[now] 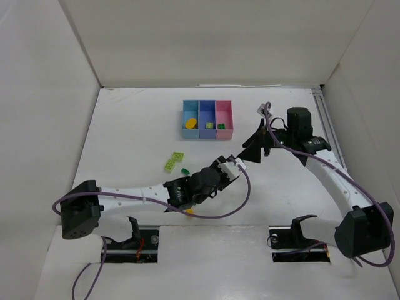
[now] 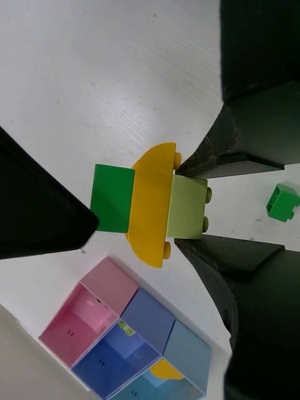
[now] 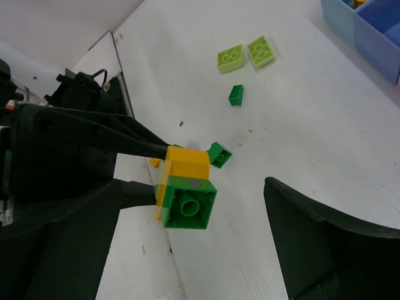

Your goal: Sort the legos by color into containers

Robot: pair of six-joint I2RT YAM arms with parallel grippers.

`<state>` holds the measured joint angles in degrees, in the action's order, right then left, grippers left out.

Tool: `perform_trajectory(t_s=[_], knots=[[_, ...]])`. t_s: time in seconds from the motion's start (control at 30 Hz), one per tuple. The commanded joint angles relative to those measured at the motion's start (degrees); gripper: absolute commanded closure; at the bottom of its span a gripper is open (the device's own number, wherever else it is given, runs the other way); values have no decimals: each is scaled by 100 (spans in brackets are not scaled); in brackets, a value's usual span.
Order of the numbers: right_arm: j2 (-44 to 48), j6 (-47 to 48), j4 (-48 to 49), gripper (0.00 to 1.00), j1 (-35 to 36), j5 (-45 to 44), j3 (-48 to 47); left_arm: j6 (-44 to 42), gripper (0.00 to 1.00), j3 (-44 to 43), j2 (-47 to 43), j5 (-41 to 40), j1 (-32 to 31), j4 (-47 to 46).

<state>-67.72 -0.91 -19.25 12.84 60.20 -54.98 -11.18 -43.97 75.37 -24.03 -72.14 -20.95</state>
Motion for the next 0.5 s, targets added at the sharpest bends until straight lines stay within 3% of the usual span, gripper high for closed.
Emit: perform_trajectory(t_s=[0.0, 0.27, 0.47], knots=[[-249, 178, -245, 1, 61, -193, -346, -279, 78, -332, -102, -102, 33, -594], [-646, 179, -246, 3, 184, -70, -452, -455, 78, -385, -41, -163, 33, -647], [-646, 179, -307, 17, 421, -18, -593, -560, 78, -385, 83, -426, 33, -910]])
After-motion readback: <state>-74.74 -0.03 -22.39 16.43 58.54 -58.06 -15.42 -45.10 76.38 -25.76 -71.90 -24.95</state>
